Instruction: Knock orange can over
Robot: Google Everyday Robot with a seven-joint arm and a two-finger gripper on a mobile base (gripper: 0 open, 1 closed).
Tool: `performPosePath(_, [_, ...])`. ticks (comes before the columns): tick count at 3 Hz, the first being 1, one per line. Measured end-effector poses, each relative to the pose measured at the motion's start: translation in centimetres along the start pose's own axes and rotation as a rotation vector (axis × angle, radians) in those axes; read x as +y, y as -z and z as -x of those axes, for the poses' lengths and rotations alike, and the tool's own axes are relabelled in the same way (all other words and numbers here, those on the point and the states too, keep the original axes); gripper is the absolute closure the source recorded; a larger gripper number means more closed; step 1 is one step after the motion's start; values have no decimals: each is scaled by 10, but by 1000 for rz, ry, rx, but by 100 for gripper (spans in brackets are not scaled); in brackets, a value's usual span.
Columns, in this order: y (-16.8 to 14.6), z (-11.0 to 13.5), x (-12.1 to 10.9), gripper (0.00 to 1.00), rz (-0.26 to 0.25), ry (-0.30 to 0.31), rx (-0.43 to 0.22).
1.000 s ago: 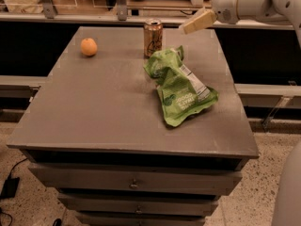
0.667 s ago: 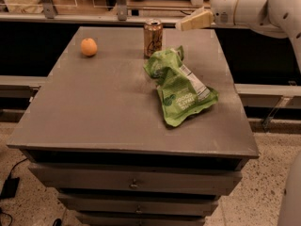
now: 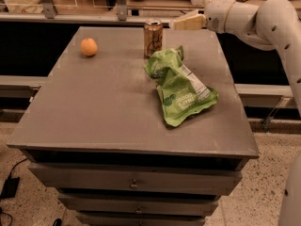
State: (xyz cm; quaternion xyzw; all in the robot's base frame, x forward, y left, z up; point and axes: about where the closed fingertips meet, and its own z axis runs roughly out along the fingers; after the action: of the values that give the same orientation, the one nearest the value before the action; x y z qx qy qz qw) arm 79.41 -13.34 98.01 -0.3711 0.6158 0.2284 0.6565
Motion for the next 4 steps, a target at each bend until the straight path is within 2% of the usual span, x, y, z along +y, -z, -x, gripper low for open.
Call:
performPosePath(2, [-5, -15, -3, 0, -11, -32, 4])
performPosePath(4, [-27, -31, 12, 0, 43, -67, -2])
